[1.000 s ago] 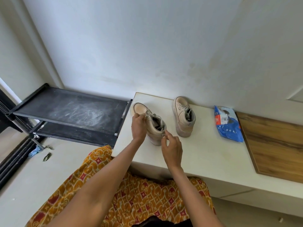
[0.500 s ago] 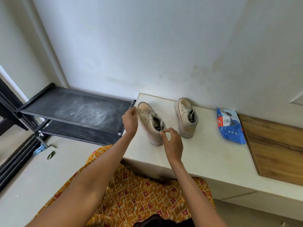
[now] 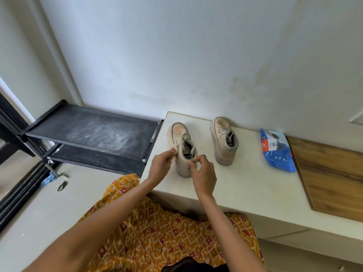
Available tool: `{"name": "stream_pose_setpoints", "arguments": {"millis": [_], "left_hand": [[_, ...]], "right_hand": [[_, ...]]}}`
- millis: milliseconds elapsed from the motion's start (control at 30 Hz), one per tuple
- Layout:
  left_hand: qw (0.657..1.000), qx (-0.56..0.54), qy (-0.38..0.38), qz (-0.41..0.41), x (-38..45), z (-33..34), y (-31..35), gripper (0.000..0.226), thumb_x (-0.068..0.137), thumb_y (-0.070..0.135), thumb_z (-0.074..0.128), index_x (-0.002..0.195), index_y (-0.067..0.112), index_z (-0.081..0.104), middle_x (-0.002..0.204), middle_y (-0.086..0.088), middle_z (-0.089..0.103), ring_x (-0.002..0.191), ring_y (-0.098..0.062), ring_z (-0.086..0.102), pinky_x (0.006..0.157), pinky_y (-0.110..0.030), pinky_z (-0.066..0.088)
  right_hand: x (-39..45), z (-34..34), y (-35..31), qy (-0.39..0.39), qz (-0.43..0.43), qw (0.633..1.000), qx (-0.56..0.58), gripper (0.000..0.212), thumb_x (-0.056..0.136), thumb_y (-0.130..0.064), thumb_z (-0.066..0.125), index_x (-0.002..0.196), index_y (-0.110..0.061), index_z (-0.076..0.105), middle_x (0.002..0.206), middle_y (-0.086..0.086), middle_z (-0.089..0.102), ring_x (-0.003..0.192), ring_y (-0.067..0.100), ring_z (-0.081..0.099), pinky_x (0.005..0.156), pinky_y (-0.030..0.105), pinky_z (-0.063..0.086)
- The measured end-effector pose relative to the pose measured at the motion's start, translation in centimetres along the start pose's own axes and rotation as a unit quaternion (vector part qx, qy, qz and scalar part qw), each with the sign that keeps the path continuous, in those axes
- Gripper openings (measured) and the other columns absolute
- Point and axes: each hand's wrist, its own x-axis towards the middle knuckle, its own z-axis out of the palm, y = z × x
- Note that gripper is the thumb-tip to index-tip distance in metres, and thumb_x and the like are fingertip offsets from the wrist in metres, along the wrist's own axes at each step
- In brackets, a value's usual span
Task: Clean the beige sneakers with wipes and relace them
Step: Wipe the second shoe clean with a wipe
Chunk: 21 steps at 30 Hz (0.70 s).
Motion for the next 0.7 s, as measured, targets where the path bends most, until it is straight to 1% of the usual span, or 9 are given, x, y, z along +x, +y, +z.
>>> {"name": "stream_pose_setpoints", "arguments": {"millis": [67, 167, 233, 300, 333, 400, 500, 600, 700], "left_hand": [[0.996, 0.017, 0.060, -0.066, 1.0, -1.0, -0.8, 0.019, 0.093, 0.004, 0.055, 0.103, -0.001, 0.070, 0.081, -0.013, 0.071, 0.068, -0.025, 0.065, 0.064, -0.037, 0.055], [0.960, -0.007, 0.162, -0.227, 4.6, -1.4, -0.9, 0.023, 0.096, 0.006, 0.049, 0.101, -0.001, 0.070, 0.084, -0.010, 0.070, 0.070, -0.015, 0.056, 0.065, -0.025, 0.045], [0.954, -0.026, 0.154, -0.257, 6.8, -0.9, -0.9, 0.023, 0.094, 0.006, 0.049, 0.091, 0.000, 0.070, 0.081, -0.013, 0.068, 0.068, -0.015, 0.052, 0.062, -0.025, 0.039], [0.957, -0.024, 0.115, -0.266, 8.2, -0.2, -1.0, 0.024, 0.092, 0.002, 0.048, 0.077, 0.002, 0.066, 0.069, -0.013, 0.059, 0.066, -0.018, 0.046, 0.059, -0.026, 0.035], [0.958, -0.022, 0.096, -0.269, 8.5, 0.2, -1.1, 0.024, 0.092, 0.003, 0.048, 0.076, 0.004, 0.065, 0.069, -0.011, 0.057, 0.067, -0.020, 0.047, 0.060, -0.027, 0.039], [0.962, -0.038, 0.056, -0.265, 8.3, 1.1, -1.1, 0.022, 0.095, 0.012, 0.052, 0.086, 0.003, 0.070, 0.080, -0.013, 0.065, 0.076, -0.023, 0.058, 0.072, -0.030, 0.048], [0.974, -0.062, 0.034, -0.213, 6.6, 2.0, -0.7, 0.024, 0.095, 0.012, 0.054, 0.109, 0.000, 0.068, 0.109, -0.014, 0.069, 0.103, -0.023, 0.063, 0.088, -0.020, 0.043], [0.986, -0.057, 0.017, -0.159, 4.9, 2.3, -0.2, 0.023, 0.092, 0.009, 0.057, 0.111, 0.003, 0.068, 0.111, -0.013, 0.068, 0.105, -0.021, 0.063, 0.091, -0.021, 0.044], [0.985, -0.082, 0.013, -0.151, 3.4, 2.3, 0.9, 0.023, 0.091, 0.007, 0.058, 0.111, 0.003, 0.068, 0.110, -0.013, 0.069, 0.103, -0.021, 0.064, 0.094, -0.029, 0.048]], "right_hand": [[0.2, 0.1, 0.0, -0.003, 0.011, 1.000, 0.007, 0.026, 0.087, -0.037, 0.064, 0.105, -0.022, 0.054, 0.102, -0.005, 0.063, 0.096, 0.016, 0.054, 0.063, 0.027, 0.039], [0.4, 0.2, -0.4, -0.011, 0.038, 0.999, 0.027, 0.041, 0.088, -0.037, 0.063, 0.125, -0.023, 0.053, 0.116, -0.005, 0.062, 0.106, 0.015, 0.052, 0.071, 0.026, 0.040], [0.5, 0.3, -0.5, -0.016, 0.036, 0.999, 0.022, 0.044, 0.089, -0.036, 0.061, 0.131, -0.024, 0.053, 0.123, -0.004, 0.060, 0.113, 0.015, 0.049, 0.078, 0.028, 0.042], [0.6, 0.1, -0.3, -0.023, 0.040, 0.999, 0.025, 0.045, 0.089, -0.036, 0.062, 0.132, -0.025, 0.054, 0.128, -0.002, 0.059, 0.118, 0.016, 0.047, 0.082, 0.029, 0.043], [0.8, 0.0, -0.3, -0.030, 0.046, 0.998, 0.026, 0.045, 0.089, -0.037, 0.062, 0.132, -0.026, 0.053, 0.126, 0.000, 0.059, 0.117, 0.017, 0.048, 0.082, 0.029, 0.043], [1.0, -0.2, -0.1, -0.046, 0.057, 0.997, 0.024, 0.046, 0.089, -0.039, 0.061, 0.132, -0.028, 0.054, 0.118, 0.005, 0.061, 0.113, 0.018, 0.051, 0.081, 0.028, 0.042], [1.5, -0.2, 0.0, -0.052, 0.058, 0.997, 0.029, 0.045, 0.086, -0.042, 0.064, 0.129, -0.029, 0.058, 0.116, 0.004, 0.065, 0.111, 0.019, 0.056, 0.083, 0.030, 0.045], [1.5, 0.2, -0.1, -0.046, 0.054, 0.997, 0.033, 0.044, 0.084, -0.044, 0.066, 0.124, -0.028, 0.061, 0.116, 0.004, 0.066, 0.110, 0.020, 0.059, 0.084, 0.032, 0.049], [1.3, 0.3, -0.5, -0.035, 0.052, 0.997, 0.037, 0.042, 0.084, -0.041, 0.067, 0.122, -0.026, 0.063, 0.115, 0.004, 0.068, 0.110, 0.020, 0.058, 0.083, 0.032, 0.048]]}}
